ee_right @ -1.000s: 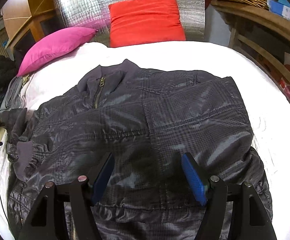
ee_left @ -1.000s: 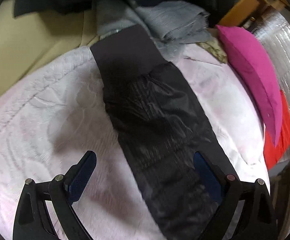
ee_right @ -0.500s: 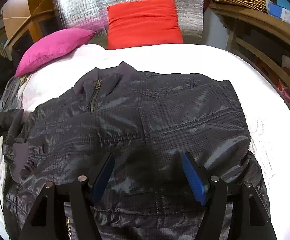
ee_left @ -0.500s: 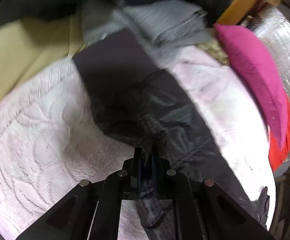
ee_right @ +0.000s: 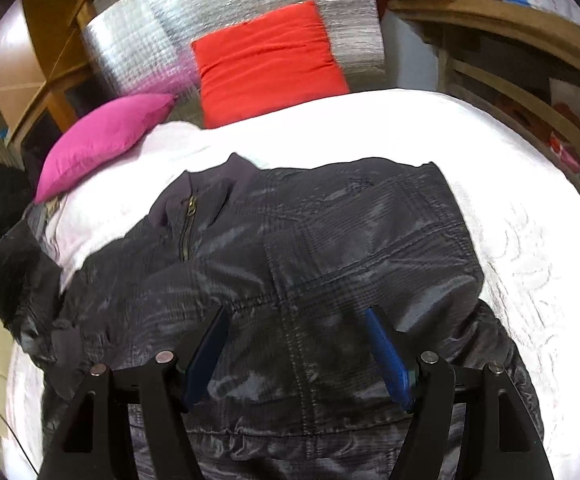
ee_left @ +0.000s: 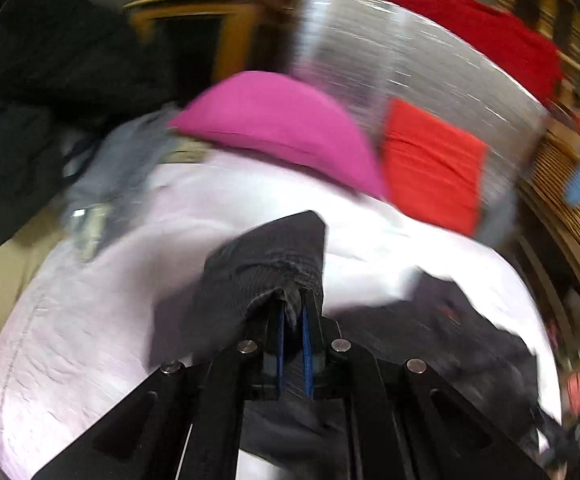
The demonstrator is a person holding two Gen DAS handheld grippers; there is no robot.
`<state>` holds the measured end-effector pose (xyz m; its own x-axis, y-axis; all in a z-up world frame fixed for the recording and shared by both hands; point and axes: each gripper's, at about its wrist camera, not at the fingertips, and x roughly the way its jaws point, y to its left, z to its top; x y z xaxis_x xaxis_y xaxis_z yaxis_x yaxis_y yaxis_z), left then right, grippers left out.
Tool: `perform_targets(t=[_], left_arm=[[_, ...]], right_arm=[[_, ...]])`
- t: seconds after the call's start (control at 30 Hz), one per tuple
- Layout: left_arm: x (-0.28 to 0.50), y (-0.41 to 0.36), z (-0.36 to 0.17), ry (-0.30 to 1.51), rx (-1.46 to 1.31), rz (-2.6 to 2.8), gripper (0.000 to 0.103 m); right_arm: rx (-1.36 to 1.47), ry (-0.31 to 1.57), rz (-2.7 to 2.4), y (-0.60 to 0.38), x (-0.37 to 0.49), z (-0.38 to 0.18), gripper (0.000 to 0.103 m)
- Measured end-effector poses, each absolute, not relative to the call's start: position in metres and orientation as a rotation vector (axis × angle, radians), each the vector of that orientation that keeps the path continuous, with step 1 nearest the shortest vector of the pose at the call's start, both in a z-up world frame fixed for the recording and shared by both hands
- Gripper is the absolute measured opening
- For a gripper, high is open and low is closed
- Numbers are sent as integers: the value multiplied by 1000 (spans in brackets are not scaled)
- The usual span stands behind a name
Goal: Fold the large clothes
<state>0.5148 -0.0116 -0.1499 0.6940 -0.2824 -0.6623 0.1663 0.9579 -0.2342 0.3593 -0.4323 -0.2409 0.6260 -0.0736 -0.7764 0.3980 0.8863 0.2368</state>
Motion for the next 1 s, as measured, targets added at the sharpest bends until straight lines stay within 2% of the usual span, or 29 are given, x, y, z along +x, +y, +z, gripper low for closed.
perform_targets(t=[0.2,0.4,0.43,0.5,0.57,0.67,0.83,1.0], left_arm=[[436,-114,-181,819,-83,-425,7],[403,-174,-252,1003,-67,-500,10],[403,-177,-259,1034,-62,-501,15],[399,-168,-268,1094,-100,-540,32],[397,-153,-259,1091,-153,-558,60],[389,-120,-223,1012,-197,-577,78],[407,-90,-183,959,-223,-507,87],[469,-99,-196,1065,-297,-446,88]], right_arm=[[497,834,-293,-455,350,-237,73],[592,829,-282,-476,341,-238,73],[595,832,-279,-477,341,-239,73],[601,840,-267,-478,341,-239,73],[612,845,-244,-479,340,-239,73],[618,846,-207,-476,342,-238,74],[613,834,-182,-468,343,-234,74],[609,824,-185,-467,341,-231,74]])
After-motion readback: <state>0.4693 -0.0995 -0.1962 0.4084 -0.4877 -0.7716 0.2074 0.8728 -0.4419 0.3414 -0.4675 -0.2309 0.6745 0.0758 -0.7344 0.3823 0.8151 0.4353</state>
